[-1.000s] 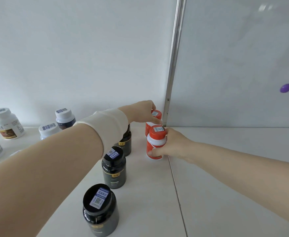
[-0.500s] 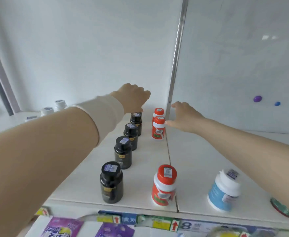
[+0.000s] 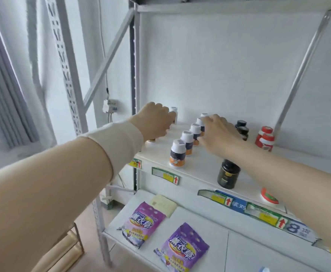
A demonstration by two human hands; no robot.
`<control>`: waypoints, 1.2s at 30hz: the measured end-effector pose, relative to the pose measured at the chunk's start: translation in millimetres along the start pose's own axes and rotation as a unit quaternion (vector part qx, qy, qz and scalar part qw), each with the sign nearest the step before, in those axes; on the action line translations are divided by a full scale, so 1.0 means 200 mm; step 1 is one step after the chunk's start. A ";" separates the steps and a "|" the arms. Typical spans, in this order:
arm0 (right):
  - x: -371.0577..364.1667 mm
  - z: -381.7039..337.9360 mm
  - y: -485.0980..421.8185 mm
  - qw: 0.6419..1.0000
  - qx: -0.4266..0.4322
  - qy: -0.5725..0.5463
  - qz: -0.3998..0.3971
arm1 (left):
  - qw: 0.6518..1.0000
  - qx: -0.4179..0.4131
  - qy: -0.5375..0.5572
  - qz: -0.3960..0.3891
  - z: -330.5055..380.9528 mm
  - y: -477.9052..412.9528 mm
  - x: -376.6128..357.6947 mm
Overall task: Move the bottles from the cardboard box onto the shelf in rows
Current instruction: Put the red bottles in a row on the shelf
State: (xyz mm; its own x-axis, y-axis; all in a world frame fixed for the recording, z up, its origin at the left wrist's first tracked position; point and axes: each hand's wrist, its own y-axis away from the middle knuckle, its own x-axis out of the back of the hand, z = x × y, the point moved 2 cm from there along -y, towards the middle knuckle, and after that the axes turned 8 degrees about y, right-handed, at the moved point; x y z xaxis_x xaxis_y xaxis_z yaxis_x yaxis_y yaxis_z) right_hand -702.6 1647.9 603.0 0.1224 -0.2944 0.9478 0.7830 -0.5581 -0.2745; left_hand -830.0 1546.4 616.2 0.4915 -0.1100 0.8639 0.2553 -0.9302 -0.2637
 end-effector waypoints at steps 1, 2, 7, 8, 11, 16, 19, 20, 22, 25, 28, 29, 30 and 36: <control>0.01 -0.14 -0.01 1.000 0.022 -0.001 0.002 | 1.000 0.013 0.004 -0.011 -0.09 0.09 -0.04; 0.01 -0.29 -0.03 0.999 0.046 -0.005 0.004 | 0.999 0.025 0.008 -0.021 -0.18 0.19 -0.09; -0.06 -1.15 -0.12 0.981 0.191 -0.014 0.006 | 0.991 0.109 -0.001 -0.073 -0.77 0.73 -0.38; -0.10 -1.34 -0.15 0.976 0.216 -0.014 0.006 | 0.988 0.127 -0.004 -0.088 -0.90 0.86 -0.46; -0.20 -1.87 -0.20 0.962 0.271 -0.029 -0.013 | 0.973 0.183 -0.009 -0.143 -1.26 1.26 -0.73; -0.42 -2.57 -0.22 0.935 0.350 -0.029 -0.059 | 0.932 0.273 0.028 -0.237 -1.63 1.82 -1.15; -0.61 -2.86 -0.26 0.920 0.382 -0.008 -0.087 | 0.908 0.314 0.066 -0.269 -1.76 2.02 -1.39; -0.68 -2.94 -0.28 0.915 0.392 -0.001 -0.098 | 0.901 0.324 0.079 -0.277 -1.80 2.06 -1.48; -0.83 -3.10 -0.34 0.904 0.408 0.007 -0.128 | 0.887 0.341 0.105 -0.293 -1.86 2.13 -1.69; -1.11 -3.32 -0.46 0.883 0.437 0.028 -0.168 | 0.860 0.365 0.158 -0.321 -1.93 2.18 -2.03; -1.45 -3.54 -0.58 0.857 0.465 0.046 -0.217 | 0.818 0.400 0.208 -0.356 -1.98 2.21 -2.41; -1.56 -3.61 -0.62 0.847 0.476 0.051 -0.232 | 0.801 0.415 0.228 -0.366 -1.98 2.22 -2.54; -1.68 -3.67 -0.65 0.836 0.486 0.053 -0.248 | 0.782 0.432 0.246 -0.377 -1.98 2.23 -2.67; -2.26 -3.91 -0.68 0.774 0.509 0.078 -0.369 | 0.656 0.487 0.369 -0.444 -1.84 2.31 -3.30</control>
State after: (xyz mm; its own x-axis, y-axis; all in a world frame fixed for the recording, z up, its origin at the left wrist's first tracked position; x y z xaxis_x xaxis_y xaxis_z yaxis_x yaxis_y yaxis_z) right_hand -1341.5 1250.5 84.4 -0.5994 -0.3208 0.7333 0.6894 0.2587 0.6766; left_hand -1342.0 1060.0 82.1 -0.6559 -0.1490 0.7400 0.7548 -0.1167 0.6455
